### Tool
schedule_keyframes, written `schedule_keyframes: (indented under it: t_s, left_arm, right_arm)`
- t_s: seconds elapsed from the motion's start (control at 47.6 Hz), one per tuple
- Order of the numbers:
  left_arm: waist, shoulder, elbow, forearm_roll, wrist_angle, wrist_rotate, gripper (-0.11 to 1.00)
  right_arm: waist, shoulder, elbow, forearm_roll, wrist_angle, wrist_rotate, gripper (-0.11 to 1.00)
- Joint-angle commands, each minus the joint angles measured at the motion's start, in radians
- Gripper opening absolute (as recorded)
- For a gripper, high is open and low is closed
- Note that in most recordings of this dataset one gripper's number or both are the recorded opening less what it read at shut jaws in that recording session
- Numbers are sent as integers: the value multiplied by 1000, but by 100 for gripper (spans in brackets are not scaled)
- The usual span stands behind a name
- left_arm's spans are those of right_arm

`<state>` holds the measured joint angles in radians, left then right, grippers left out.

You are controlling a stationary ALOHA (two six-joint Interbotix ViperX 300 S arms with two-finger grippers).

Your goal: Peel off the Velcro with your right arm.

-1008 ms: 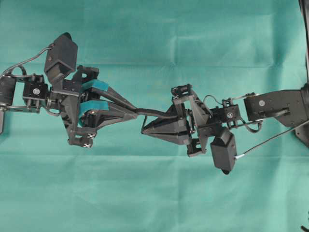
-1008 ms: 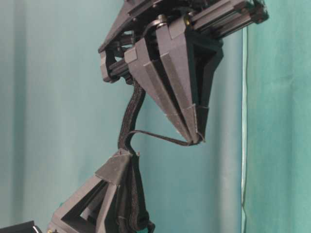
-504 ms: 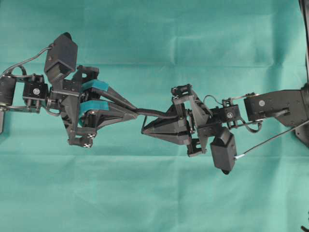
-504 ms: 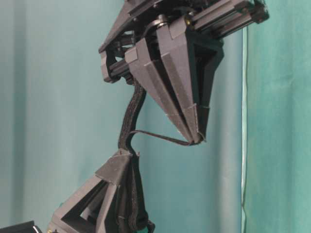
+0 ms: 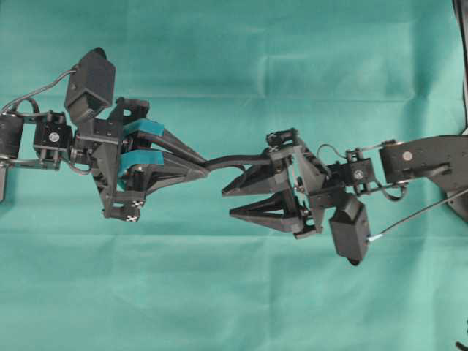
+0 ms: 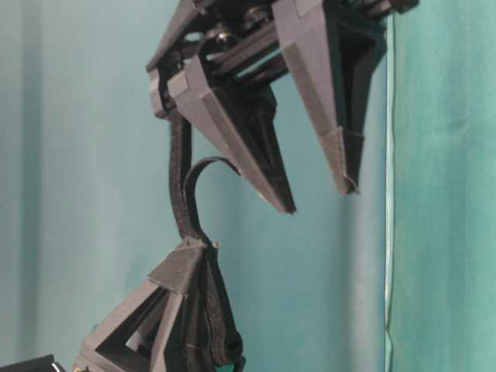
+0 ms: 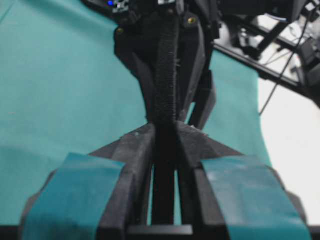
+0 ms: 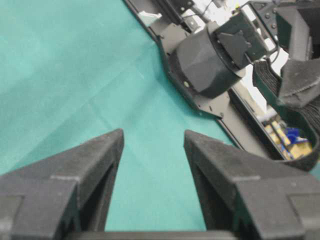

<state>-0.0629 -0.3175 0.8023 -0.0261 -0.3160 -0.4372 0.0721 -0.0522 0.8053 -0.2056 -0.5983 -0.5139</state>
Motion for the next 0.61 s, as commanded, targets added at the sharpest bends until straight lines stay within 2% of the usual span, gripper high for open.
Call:
schedule_keyframes:
  t_s: [0.0, 0.273, 0.588]
  left_arm:
    - [3, -9, -9, -2, -11, 2, 10]
    - [3, -14, -3, -2, -11, 2, 10]
    - [3, -14, 0, -2, -11, 2, 10]
  right_arm:
    - [2, -35, 2, 3, -9, 2, 18]
    - [2, -83, 49, 12, -11, 2, 18]
    - [0, -156, 120, 46, -11, 2, 18]
